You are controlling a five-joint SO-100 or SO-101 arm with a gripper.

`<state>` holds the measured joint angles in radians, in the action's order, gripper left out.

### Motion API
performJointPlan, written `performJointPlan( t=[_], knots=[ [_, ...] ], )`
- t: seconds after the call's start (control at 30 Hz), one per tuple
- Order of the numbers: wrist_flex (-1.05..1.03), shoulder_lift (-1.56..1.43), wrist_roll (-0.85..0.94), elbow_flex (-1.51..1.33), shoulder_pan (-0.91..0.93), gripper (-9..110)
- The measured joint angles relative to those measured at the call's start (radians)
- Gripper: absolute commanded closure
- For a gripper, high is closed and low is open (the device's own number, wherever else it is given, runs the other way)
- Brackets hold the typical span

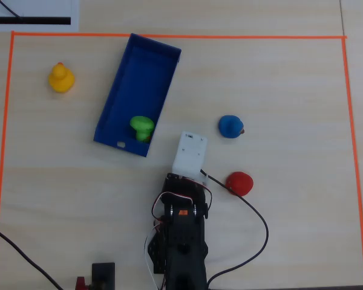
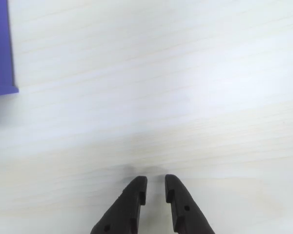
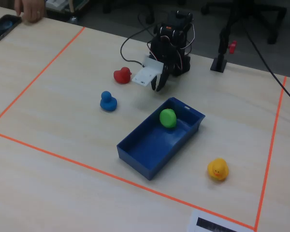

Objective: Grasp green duck and put it into box.

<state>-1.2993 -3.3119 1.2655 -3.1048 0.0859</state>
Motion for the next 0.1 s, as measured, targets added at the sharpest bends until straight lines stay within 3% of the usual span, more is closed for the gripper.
performJointPlan(
  t=[0.1],
  knots=[
    [0.000, 0.000, 0.000, 0.000, 0.000, 99]
  ],
)
